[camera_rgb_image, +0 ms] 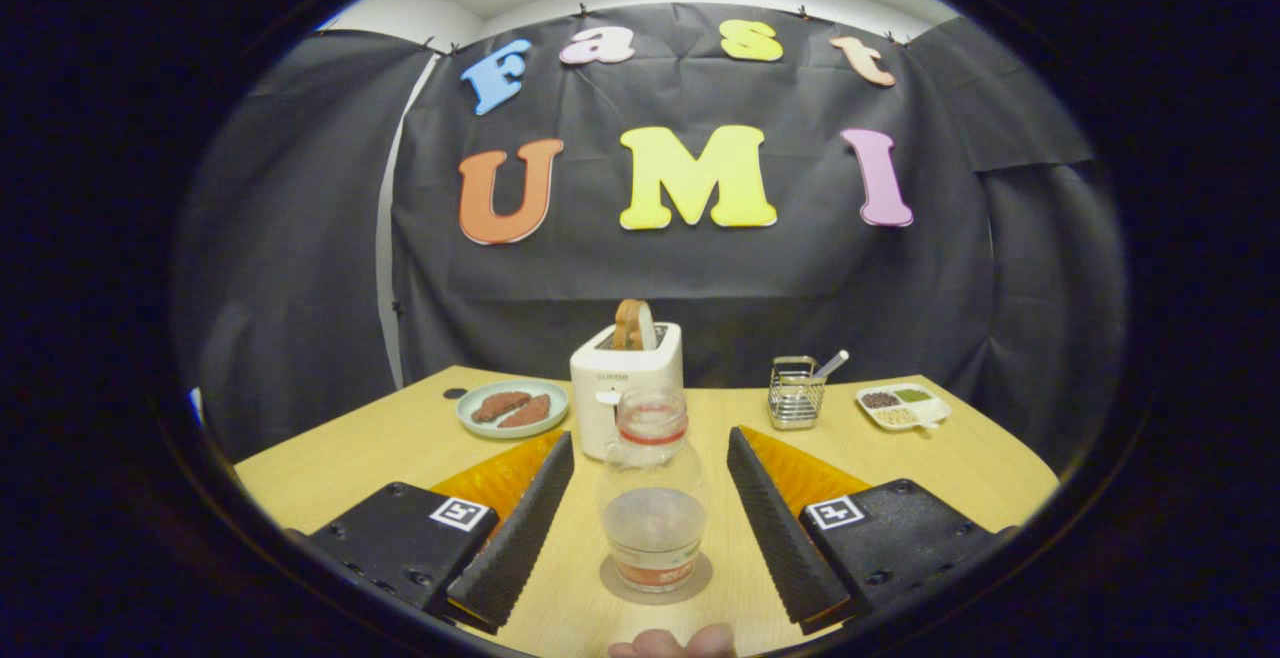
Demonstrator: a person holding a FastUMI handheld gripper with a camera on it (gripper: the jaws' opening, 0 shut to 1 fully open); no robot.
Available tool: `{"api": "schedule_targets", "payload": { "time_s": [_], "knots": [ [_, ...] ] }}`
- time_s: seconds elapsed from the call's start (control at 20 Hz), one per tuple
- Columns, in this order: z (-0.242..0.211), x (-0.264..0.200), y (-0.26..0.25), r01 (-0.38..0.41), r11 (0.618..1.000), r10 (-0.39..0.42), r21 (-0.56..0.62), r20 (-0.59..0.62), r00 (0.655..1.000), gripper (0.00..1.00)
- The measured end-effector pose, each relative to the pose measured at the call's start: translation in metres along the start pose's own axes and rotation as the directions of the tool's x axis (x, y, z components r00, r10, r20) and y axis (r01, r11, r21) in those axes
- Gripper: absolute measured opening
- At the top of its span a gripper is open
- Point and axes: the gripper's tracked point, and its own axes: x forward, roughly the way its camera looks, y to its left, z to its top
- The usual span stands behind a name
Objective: Take the bottle from table, then pour the juice into the cup, finally place the bottle on the coaster
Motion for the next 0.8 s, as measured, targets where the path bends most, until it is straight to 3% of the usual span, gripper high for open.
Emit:
{"api": "schedule_targets", "payload": {
  "time_s": [0.2,0.45,0.65,0.8],
  "knots": [
    [0.077,-0.051,0.000,0.024,0.999,-0.021,-0.026,0.116,0.993,1.00],
    [0.173,-0.148,-0.007,0.131,0.988,-0.108,-0.078,0.250,0.962,1.00],
    [0.195,-0.220,-0.005,0.176,0.979,-0.141,-0.103,0.277,0.950,1.00],
    [0.186,-0.261,0.002,0.159,0.984,-0.134,-0.074,0.267,0.954,0.99]
  ]
}}
